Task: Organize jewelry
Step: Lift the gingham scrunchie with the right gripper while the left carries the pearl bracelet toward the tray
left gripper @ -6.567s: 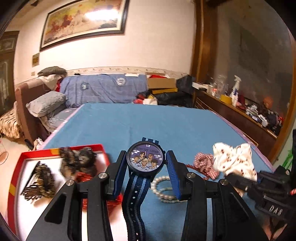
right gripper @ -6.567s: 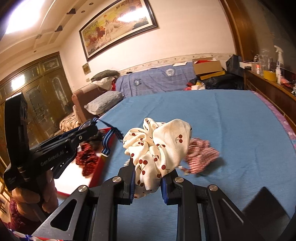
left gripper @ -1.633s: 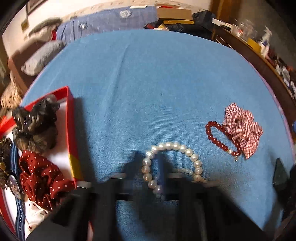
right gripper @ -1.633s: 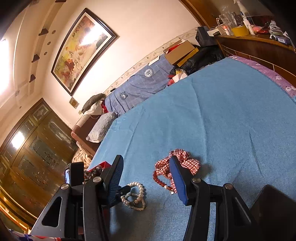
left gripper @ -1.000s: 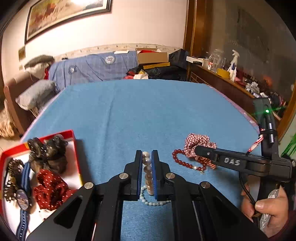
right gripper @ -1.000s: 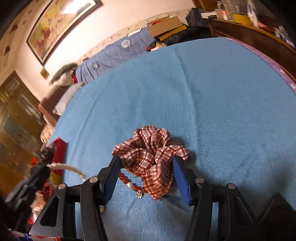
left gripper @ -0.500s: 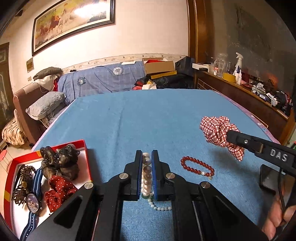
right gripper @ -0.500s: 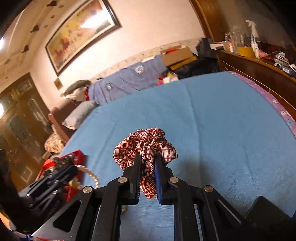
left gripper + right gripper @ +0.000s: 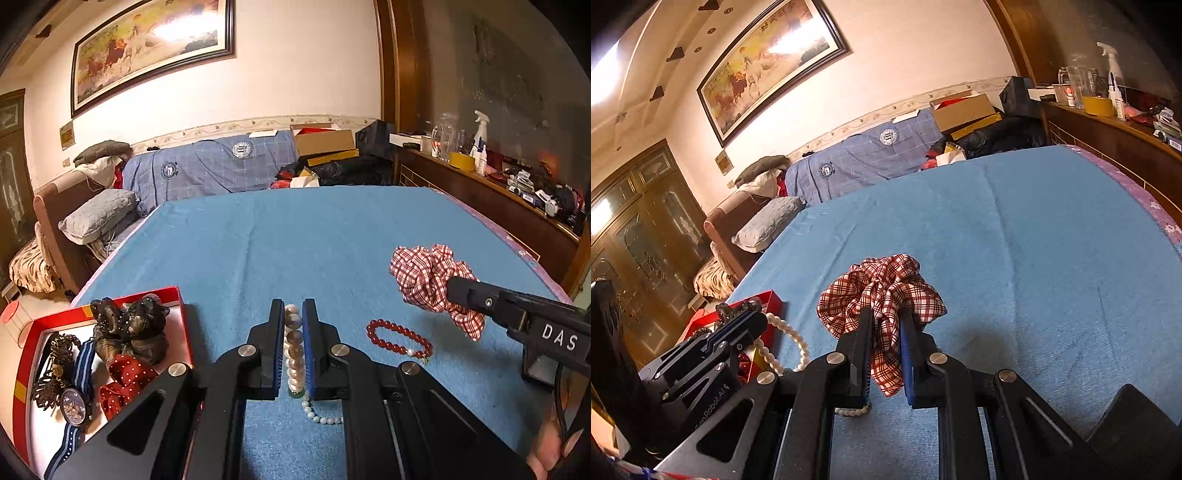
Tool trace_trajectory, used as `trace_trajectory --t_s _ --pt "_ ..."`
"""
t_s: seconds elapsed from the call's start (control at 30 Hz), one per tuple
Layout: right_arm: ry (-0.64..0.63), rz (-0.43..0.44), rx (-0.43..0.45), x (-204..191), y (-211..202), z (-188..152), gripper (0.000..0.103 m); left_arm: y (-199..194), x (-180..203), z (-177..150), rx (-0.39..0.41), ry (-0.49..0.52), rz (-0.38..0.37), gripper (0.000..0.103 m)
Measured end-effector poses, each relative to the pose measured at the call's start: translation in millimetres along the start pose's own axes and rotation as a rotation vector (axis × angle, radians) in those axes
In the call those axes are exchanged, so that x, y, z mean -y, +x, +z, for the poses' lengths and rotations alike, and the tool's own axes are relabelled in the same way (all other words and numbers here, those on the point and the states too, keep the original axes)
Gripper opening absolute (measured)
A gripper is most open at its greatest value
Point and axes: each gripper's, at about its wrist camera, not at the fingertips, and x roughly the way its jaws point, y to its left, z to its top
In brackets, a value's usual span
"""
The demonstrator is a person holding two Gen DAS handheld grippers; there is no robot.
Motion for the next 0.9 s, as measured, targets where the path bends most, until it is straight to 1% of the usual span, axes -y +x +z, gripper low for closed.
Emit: trace_trajectory --t_s 0.5,0.9 --pt "-0.043 0.028 0.024 -6.6 -4.3 -2.4 0.015 -11.4 -4.0 3.6 0.044 -0.007 0.031 0.009" --pt "-0.062 0.036 0.033 -10.2 -6.8 -6.4 0.015 -26.3 -14.5 8.0 0.101 -0.03 0.065 0.009"
